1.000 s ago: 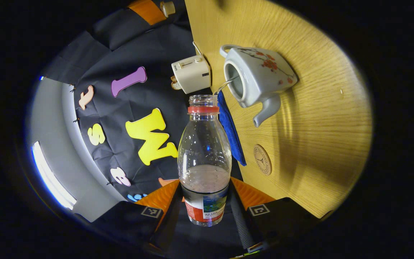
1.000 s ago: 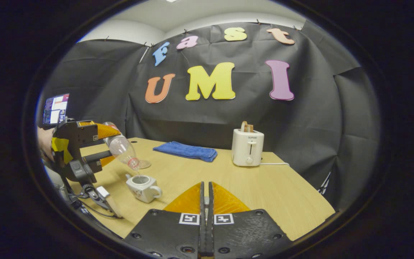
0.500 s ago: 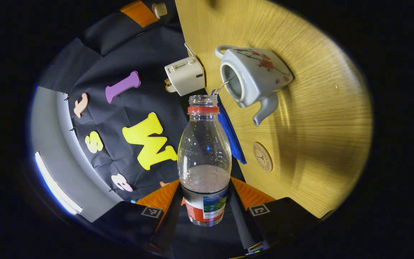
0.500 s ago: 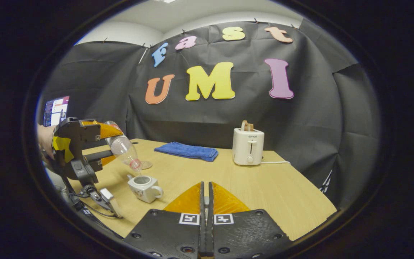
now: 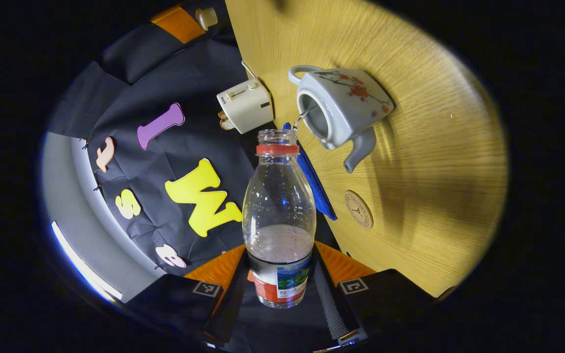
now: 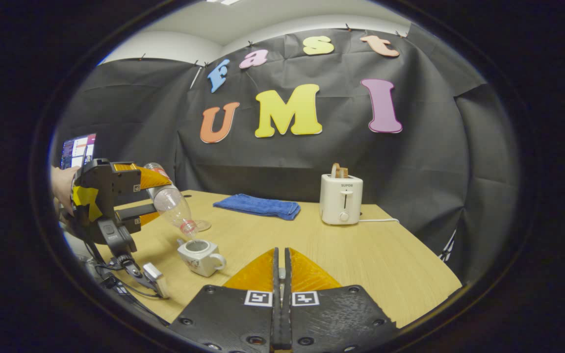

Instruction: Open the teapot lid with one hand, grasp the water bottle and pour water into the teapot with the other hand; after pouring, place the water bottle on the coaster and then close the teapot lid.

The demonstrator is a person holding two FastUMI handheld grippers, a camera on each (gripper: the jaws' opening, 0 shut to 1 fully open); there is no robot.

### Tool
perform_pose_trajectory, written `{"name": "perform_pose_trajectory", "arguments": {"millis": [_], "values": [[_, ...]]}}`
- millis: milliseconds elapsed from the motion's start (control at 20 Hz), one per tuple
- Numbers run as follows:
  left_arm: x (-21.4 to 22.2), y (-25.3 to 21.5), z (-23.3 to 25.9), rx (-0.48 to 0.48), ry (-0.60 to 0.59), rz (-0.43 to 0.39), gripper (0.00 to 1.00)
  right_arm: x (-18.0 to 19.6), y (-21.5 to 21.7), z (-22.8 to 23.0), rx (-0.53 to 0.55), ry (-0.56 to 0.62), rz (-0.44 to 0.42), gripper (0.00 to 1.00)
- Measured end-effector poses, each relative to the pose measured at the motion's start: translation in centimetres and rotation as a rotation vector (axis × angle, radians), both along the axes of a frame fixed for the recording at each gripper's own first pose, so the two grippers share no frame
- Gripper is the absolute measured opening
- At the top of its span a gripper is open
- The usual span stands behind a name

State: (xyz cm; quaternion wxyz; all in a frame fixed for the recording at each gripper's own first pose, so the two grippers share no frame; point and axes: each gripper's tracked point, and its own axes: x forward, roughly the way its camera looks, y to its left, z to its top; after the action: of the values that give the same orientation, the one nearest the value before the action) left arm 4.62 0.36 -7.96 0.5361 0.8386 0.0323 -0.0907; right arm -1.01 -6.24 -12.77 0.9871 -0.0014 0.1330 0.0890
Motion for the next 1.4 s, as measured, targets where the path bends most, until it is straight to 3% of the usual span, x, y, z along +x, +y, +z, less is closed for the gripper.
{"name": "perform_pose_trajectory", "arguments": {"millis": [600, 800, 950, 1100, 1250, 1400], "values": [[-0.3, -0.3, -0.2, 0.017, 0.033, 0.022, 0.73, -0.2, 0.2, -0.1, 0.005, 0.001, 0.009, 0.00], [0.0, 0.4, -0.4, -0.028, 0.041, 0.048, 0.72, -0.3, 0.1, 0.1, 0.013, -0.003, 0.006, 0.00], [0.0, 1.1, -1.7, -0.149, 0.099, 0.099, 0.72, -0.4, 0.3, -0.1, 0.042, 0.012, 0.011, 0.00], [-0.5, 1.7, -3.3, -0.329, 0.166, 0.157, 0.72, -0.4, 0.7, -0.1, 0.077, 0.027, 0.012, 0.00], [-1.2, 1.8, -4.1, -0.566, 0.209, 0.215, 0.73, -0.6, 0.9, 0.0, 0.101, 0.035, 0.012, 0.00], [-1.3, 3.0, -3.8, -0.885, 0.221, 0.308, 0.72, -0.5, 1.3, 0.3, 0.120, 0.042, 0.013, 0.00]]}}
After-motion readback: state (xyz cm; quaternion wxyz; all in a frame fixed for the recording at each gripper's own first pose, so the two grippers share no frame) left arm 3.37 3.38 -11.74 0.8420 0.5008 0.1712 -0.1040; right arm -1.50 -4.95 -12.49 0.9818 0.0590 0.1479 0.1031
